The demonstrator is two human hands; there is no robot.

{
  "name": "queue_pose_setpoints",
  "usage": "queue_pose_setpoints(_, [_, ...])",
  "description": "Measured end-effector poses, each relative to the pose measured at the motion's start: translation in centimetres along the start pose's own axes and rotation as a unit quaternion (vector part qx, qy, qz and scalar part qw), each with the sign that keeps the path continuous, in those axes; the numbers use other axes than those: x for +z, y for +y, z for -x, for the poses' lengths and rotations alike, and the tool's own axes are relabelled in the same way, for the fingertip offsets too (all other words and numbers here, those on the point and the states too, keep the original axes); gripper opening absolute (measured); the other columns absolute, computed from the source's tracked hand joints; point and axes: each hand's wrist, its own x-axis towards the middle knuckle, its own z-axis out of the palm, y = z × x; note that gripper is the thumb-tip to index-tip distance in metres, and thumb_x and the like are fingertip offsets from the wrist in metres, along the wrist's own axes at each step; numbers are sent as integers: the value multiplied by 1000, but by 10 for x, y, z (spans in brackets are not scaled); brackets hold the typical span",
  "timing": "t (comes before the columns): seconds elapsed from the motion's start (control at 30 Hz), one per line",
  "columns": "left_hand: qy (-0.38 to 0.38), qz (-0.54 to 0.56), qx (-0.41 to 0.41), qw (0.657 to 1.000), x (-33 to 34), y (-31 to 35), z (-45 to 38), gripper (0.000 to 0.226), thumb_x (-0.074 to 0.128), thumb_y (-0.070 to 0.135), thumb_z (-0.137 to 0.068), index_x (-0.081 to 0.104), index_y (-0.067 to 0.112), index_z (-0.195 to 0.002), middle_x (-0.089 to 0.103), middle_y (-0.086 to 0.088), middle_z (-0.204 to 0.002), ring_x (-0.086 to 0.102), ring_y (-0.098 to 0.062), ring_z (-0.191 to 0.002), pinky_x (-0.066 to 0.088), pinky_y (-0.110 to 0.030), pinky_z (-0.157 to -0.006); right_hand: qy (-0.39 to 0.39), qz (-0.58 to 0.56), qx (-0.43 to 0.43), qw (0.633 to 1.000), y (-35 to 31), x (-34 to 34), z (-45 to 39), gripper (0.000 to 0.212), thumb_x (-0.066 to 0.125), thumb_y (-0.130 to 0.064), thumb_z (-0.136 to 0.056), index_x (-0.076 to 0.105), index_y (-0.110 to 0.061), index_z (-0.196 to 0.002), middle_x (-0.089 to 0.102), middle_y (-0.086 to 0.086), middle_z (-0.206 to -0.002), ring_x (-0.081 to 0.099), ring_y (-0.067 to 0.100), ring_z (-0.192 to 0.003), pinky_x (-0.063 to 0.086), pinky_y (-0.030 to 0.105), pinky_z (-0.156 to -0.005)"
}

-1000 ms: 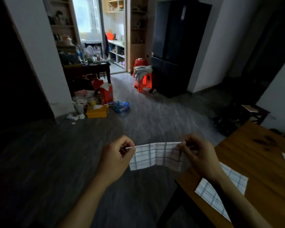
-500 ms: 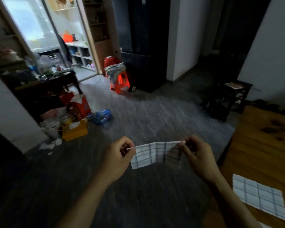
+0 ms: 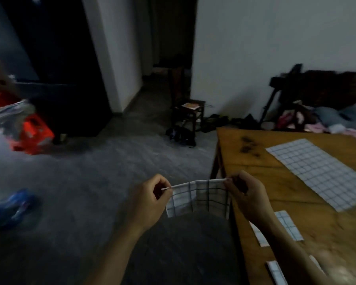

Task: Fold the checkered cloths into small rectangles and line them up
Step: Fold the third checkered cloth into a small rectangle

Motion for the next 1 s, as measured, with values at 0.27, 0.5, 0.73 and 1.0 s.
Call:
queue_pose_setpoints(0.27, [-110,88,78,987,19,-24,-76,19,71,6,-86,60,18,-77,61,4,-66,59,-9,-63,50,-22,-55,156,66,38,985,-1,11,9,14,67,-10,-88,61,-21,-82,61,-5,-71,59,13,-65,45,16,-55])
queue_pose_setpoints(0.5, [-223,85,118,964,72,-14,-119,17,70,15,-87,60,27,-79,64,9,-71,62,-4,-68,55,-29,-60,231,71,120,963,22,-11,17,10,64,-7,-90,65,-17,-90,66,-2,-80,65,12,-76,55,24,-63])
queue_pose_setpoints(0.73, [-265,75,117,954,143,-7,-163,17,69,11,-87,60,23,-78,63,6,-70,62,-3,-69,49,-16,-57,271,51,175,945,88,-33,-19,11,61,-9,-91,64,-17,-98,65,-3,-90,64,7,-85,56,21,-73])
queue_pose_setpoints(1.0, [-333,20,28,942,256,-10,-231,11,67,19,-90,60,25,-83,64,4,-77,61,-1,-70,47,-18,-54,306,53,256,915,189,-73,-91,12,67,-18,-89,64,-22,-99,65,-11,-93,62,-3,-87,53,15,-69])
